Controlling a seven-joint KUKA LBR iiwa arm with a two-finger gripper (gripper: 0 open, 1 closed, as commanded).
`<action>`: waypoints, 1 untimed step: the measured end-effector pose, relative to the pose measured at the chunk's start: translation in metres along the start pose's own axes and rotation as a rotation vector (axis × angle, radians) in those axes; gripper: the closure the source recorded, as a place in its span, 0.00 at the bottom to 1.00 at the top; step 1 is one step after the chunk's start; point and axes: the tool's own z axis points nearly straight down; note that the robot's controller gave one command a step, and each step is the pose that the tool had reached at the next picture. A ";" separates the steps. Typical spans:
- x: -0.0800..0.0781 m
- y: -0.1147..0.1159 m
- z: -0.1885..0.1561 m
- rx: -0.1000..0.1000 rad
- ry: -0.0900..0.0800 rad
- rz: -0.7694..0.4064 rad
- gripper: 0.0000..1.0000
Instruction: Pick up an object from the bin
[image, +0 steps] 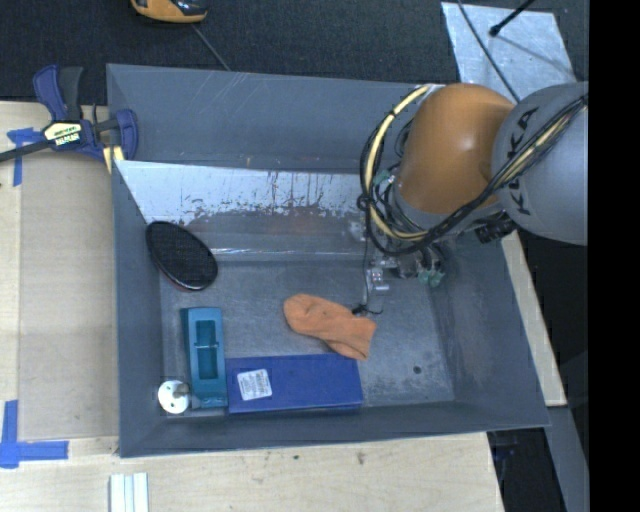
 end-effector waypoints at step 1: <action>0.024 0.001 0.043 0.000 -0.007 0.036 0.00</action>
Offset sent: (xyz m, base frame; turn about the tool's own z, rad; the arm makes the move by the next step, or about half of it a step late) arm -0.0464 0.0093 -0.0914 0.1099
